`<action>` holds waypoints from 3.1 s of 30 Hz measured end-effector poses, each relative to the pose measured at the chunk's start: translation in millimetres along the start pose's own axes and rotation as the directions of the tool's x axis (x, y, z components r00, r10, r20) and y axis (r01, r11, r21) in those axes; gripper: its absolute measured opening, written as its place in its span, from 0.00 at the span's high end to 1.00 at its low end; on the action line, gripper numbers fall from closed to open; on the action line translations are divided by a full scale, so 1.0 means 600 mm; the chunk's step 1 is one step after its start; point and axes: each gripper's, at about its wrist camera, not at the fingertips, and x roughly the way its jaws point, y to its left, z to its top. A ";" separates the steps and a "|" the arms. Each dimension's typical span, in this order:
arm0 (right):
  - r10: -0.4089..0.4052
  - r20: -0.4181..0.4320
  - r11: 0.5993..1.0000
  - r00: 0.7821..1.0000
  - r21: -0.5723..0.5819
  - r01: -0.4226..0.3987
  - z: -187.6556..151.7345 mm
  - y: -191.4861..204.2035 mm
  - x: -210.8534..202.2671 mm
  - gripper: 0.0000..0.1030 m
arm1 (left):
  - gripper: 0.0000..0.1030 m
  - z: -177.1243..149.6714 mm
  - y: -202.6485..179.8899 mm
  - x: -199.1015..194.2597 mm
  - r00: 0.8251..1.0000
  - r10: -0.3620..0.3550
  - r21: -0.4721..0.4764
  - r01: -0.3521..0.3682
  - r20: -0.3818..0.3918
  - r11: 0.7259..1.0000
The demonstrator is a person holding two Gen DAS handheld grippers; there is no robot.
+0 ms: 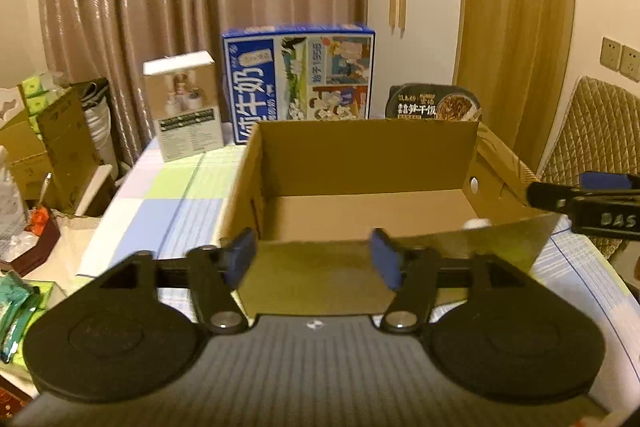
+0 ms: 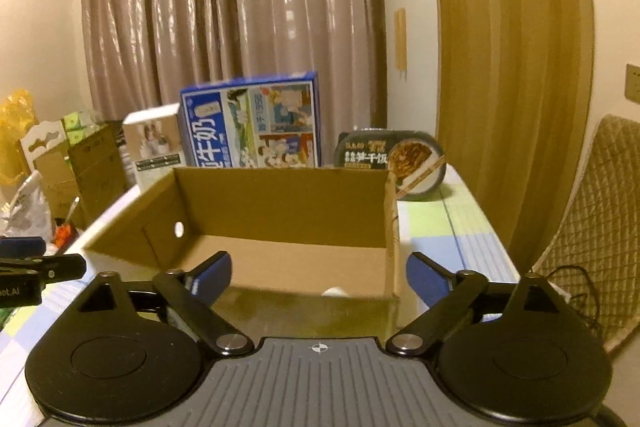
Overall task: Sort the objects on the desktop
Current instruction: 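Open the left tool to release the clear box into the cardboard box, then move both tools back to the table, left tool toward the silver foil bag, then close the left tool on the silver foil bag while the right tool grasps the green spray box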
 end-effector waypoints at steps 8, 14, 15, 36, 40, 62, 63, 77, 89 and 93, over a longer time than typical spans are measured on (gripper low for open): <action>0.032 -0.055 0.999 0.998 0.040 -0.030 -0.090 0.017 -0.108 0.08 | 0.17 -0.071 0.019 -0.115 0.999 0.035 -0.017 -0.036 -0.026 0.999; 0.026 -0.117 0.998 0.993 0.059 -0.019 -0.170 0.028 -0.162 0.08 | 0.11 -0.150 0.027 -0.183 0.996 0.046 -0.070 -0.052 -0.078 0.996; 0.027 -0.130 0.997 0.991 0.078 -0.016 -0.179 0.027 -0.169 0.08 | 0.11 -0.163 0.025 -0.192 0.995 0.045 -0.073 -0.051 -0.086 0.996; 0.066 -0.209 0.998 0.976 0.019 -0.063 -0.251 0.053 -0.173 0.12 | 0.23 -0.280 0.006 -0.166 0.969 -0.039 -0.189 -0.008 -0.244 0.982; 0.088 -0.220 0.995 0.972 -0.024 -0.095 -0.251 0.065 -0.148 0.21 | 0.28 -0.286 0.010 -0.138 0.960 -0.072 -0.226 0.009 -0.271 0.974; 0.154 -0.339 0.988 0.928 0.022 -0.156 -0.241 0.094 -0.087 0.75 | 0.87 -0.273 0.050 -0.150 0.926 -0.114 -0.138 0.068 -0.359 0.988; 0.186 -0.354 0.982 0.917 0.085 -0.167 -0.242 0.086 -0.093 0.75 | 0.87 -0.274 0.050 -0.155 0.925 -0.113 -0.131 0.070 -0.362 0.989; 0.004 -0.294 0.994 0.956 -0.100 -0.035 -0.246 0.085 -0.140 0.40 | 0.75 -0.287 0.057 -0.196 0.924 -0.014 -0.035 0.001 -0.382 0.999; -0.032 -0.281 0.931 0.959 -0.357 -0.073 -0.277 0.148 -0.086 0.30 | 0.34 -0.263 0.071 -0.177 0.935 0.002 -0.068 -0.028 -0.355 0.997; -0.038 -0.287 0.928 0.957 -0.365 -0.073 -0.275 0.146 -0.076 0.30 | 0.30 -0.258 0.077 -0.145 0.924 -0.051 -0.129 0.002 -0.378 0.992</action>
